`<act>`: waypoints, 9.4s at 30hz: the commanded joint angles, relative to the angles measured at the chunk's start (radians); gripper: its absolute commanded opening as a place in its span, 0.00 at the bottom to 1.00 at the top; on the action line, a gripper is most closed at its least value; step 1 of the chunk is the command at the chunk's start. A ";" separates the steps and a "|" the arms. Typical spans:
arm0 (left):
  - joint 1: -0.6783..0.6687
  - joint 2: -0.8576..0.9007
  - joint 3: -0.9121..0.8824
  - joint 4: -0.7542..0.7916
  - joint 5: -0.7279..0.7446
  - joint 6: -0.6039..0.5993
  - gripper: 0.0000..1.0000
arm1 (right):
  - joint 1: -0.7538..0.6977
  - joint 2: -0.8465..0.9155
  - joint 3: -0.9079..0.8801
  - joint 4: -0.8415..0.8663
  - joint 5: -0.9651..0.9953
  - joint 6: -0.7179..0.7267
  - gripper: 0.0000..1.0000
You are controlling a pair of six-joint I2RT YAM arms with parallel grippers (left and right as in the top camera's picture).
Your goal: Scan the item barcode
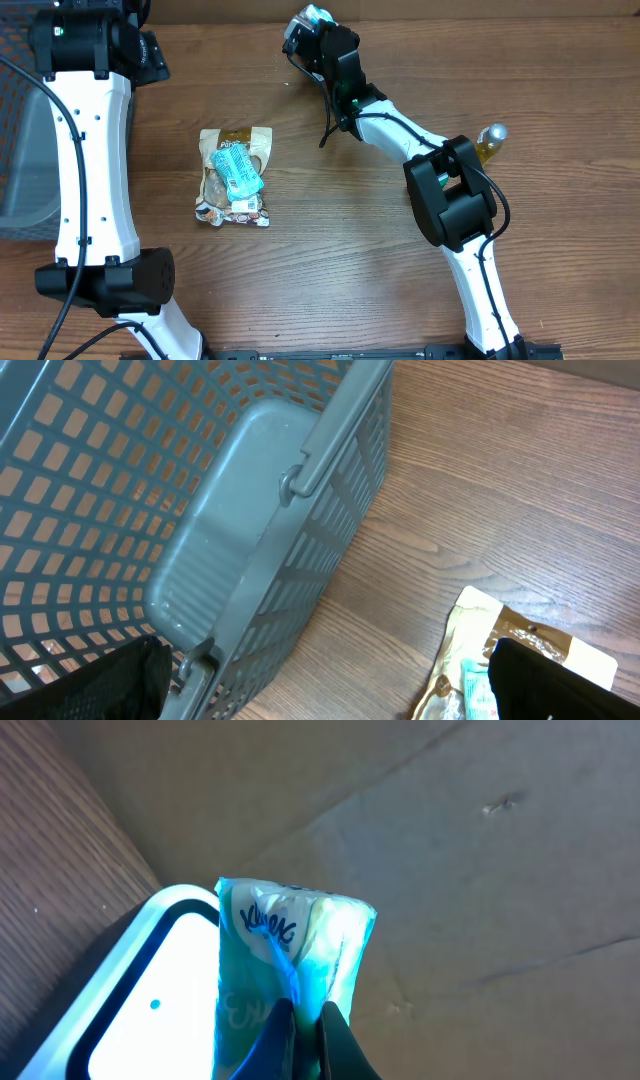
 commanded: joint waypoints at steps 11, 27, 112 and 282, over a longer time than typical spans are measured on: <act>-0.001 -0.006 0.019 0.002 0.004 0.018 1.00 | -0.024 0.036 0.017 -0.019 0.008 -0.012 0.03; -0.002 -0.006 0.019 0.002 0.004 0.018 0.99 | -0.008 -0.220 0.018 -0.209 0.069 0.359 0.04; -0.001 -0.006 0.019 0.003 0.004 0.018 0.99 | 0.108 -0.389 -0.300 -0.874 -0.869 1.316 0.64; -0.008 -0.005 0.019 0.002 0.004 0.018 1.00 | 0.213 -0.441 -0.515 -1.200 -0.307 1.346 0.67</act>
